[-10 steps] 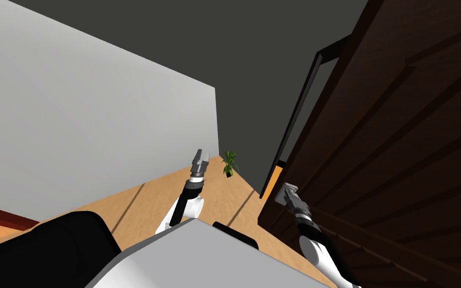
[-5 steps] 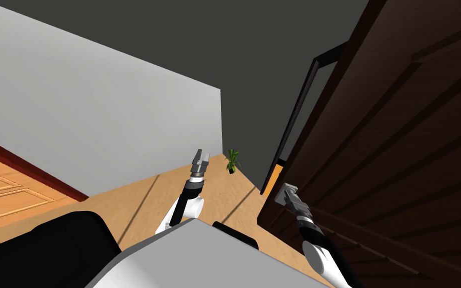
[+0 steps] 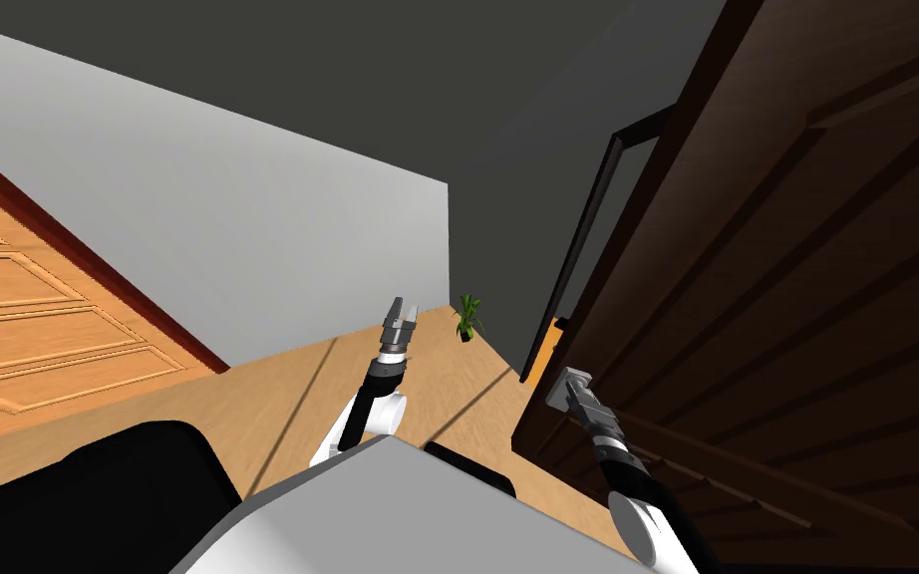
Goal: Pull the door open
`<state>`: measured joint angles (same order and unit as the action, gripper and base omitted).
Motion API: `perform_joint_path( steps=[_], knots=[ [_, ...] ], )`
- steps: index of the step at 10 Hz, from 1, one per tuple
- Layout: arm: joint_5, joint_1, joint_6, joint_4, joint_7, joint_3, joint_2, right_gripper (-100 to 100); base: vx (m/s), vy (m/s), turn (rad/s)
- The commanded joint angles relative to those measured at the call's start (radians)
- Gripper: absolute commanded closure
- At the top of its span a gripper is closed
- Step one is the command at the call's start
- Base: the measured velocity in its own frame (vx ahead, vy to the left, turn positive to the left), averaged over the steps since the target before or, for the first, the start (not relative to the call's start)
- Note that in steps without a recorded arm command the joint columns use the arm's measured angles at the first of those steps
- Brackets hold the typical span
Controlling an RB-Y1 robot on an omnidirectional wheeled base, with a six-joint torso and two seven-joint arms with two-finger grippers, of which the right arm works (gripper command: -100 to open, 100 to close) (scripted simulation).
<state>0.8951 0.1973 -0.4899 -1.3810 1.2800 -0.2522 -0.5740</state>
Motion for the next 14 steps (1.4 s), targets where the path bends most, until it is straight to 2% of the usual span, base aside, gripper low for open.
perform_joint_path(
  steps=[1, 10, 11, 12, 14],
  knots=[
    [-0.002, 0.007, -0.011, -0.006, 0.013, -0.012, -0.016, 100, -0.147, -0.039, 0.122],
    [-0.016, 0.045, -0.077, -0.037, 0.091, -0.084, -0.106, 100, -0.204, -0.069, 0.129],
    [-0.015, 0.042, -0.07, -0.032, 0.086, -0.081, -0.099, 100, -0.093, -0.018, 0.028],
    [-0.02, 0.048, -0.08, -0.033, 0.101, -0.094, -0.112, 100, -0.146, -0.054, 0.11],
    [-0.024, 0.051, -0.09, -0.035, 0.112, -0.103, -0.124, 100, -0.181, -0.081, 0.129]
  ],
)
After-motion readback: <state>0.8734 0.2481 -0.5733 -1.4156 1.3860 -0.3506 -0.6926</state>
